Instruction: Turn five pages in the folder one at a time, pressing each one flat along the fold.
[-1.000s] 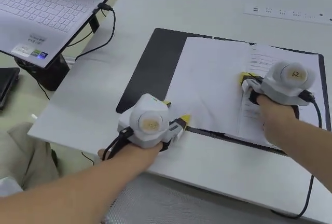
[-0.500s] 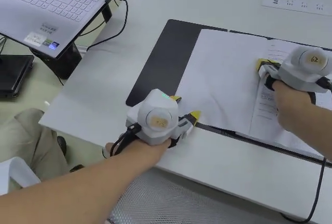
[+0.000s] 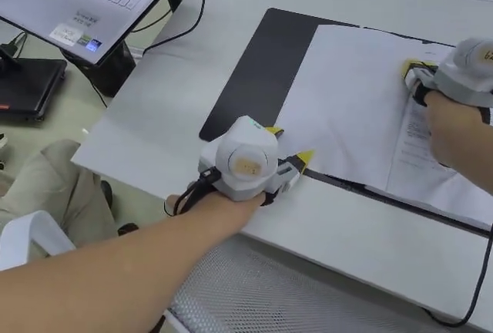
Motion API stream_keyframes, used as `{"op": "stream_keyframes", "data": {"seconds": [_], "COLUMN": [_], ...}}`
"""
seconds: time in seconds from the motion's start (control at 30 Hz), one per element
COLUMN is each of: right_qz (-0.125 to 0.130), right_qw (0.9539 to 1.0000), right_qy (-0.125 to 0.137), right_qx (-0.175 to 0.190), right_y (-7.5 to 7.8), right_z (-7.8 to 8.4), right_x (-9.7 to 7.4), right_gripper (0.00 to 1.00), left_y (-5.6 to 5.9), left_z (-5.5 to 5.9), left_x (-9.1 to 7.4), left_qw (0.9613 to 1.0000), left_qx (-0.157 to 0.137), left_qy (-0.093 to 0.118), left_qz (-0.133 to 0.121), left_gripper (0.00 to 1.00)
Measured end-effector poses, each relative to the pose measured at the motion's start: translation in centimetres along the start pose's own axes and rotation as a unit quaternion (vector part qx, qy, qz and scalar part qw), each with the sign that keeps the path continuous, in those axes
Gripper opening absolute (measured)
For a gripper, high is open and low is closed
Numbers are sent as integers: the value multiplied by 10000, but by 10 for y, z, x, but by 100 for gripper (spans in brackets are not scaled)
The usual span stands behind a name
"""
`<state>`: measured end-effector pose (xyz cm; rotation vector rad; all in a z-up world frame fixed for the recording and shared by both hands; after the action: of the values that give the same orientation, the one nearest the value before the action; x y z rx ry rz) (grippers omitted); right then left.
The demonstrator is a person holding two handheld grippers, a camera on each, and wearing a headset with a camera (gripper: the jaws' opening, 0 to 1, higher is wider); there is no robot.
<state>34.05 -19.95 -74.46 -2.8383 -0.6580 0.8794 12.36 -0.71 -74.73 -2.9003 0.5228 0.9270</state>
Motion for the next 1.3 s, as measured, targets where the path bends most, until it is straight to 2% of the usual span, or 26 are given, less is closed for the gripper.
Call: {"op": "stream_keyframes", "data": {"seconds": [0.3,0.47,0.6,1.13,1.3], "right_qz": [103,36,-16,-191,-257], "right_qw": [9999,9995,9992,9994,9993], "right_qy": [3,-52,-42,-104,-160], "right_qx": [7,318,397,256,211], "right_y": [12,23,24,15,9], "right_z": [-13,-22,-21,-9,0], "right_x": [22,30,25,7,-5], "right_gripper": [0,0,0,0,0], "left_y": [0,0,0,0,1], "left_z": [-1,-1,0,0,0], "left_x": [0,1,1,1,0], "left_qw": [10000,10000,10000,10000,10000], "left_qx": [-11,-14,-14,-24,-19], "left_qy": [17,32,35,38,51], "left_qz": [1,0,3,3,4], "left_gripper": [34,34,33,33,33]}}
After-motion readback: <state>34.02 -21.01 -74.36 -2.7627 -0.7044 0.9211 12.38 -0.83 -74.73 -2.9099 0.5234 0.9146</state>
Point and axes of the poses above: the centre of the closed fingertips' face, and the gripper's own axes: x roughly forward along the fingers, y roughly to its right, z roughly out of its underside, the point moved 9 cm from there along -x, roughly backward along the fingers, and after that the axes turned 6 degrees about -y, right-handed, at the moved point
